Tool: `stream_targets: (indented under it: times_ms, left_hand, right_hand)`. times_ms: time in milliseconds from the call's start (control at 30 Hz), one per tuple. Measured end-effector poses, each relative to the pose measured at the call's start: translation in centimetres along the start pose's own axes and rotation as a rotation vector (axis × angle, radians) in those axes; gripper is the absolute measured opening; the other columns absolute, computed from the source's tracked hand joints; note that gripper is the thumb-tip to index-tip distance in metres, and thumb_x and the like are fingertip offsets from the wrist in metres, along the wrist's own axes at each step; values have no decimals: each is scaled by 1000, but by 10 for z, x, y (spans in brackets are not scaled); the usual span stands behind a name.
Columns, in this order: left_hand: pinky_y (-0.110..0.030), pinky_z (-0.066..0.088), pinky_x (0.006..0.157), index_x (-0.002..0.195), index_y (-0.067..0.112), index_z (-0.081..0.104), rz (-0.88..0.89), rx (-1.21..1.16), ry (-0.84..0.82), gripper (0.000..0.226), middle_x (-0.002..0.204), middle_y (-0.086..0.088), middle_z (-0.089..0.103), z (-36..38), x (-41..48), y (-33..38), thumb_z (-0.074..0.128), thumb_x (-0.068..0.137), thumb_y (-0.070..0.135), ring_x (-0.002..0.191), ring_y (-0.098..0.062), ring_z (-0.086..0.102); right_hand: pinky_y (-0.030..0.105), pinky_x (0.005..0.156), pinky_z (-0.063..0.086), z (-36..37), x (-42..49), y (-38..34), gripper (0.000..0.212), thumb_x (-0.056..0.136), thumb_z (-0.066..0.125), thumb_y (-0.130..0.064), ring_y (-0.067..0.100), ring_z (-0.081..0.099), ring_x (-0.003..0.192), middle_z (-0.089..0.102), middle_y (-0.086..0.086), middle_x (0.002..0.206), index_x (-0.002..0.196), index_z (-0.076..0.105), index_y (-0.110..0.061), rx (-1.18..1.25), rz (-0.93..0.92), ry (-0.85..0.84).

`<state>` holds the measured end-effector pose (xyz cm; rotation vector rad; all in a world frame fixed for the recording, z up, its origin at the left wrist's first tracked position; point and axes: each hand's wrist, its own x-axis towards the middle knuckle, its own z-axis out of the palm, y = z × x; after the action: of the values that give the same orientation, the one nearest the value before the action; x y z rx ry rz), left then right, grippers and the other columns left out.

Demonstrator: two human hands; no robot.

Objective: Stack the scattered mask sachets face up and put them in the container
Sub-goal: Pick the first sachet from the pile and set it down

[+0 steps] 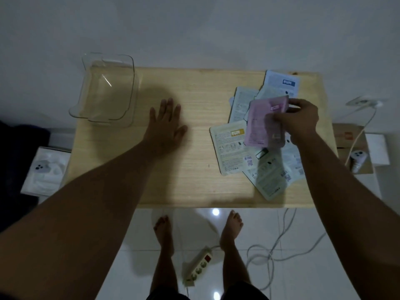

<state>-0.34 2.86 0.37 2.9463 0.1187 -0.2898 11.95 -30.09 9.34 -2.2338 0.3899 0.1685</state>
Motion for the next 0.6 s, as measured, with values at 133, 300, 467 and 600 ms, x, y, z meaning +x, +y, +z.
stream_targets:
  times_ms: [133, 300, 467, 600]
  left_hand:
    - [-59, 2, 117, 153, 13, 7, -24, -8, -25, 75, 163, -15, -1, -1, 3, -1, 22, 95, 56, 150, -31, -4]
    - [-59, 4, 118, 153, 14, 6, -29, -13, -49, 80, 163, -13, -2, 0, 6, -3, 15, 90, 62, 150, -30, -6]
    - [-61, 7, 115, 153, 15, 10, -3, -52, -38, 82, 163, -13, 1, 1, 8, -8, 19, 88, 64, 150, -32, -2]
    - [-60, 7, 116, 153, 11, 15, 11, -86, -57, 87, 163, -16, 5, -2, 9, -10, 18, 84, 64, 150, -33, 1]
  right_hand:
    - [34, 81, 61, 20, -1, -55, 22, 78, 72, -29, 13, 74, 79, 77, 1, 86, 98, 78, -24, 17, -207, -38]
    - [15, 84, 48, 97, -4, -113, 31, 78, 71, -18, 19, 70, 101, 74, 5, 103, 109, 74, -17, -173, -262, -192]
    - [17, 88, 41, 165, -31, -127, 42, 84, 67, -46, 22, 65, 104, 72, 6, 104, 103, 70, -9, -116, -244, -292]
    - [35, 97, 47, 185, -38, -111, 44, 92, 56, -47, 29, 64, 105, 73, 11, 103, 102, 71, -7, -182, -347, -322]
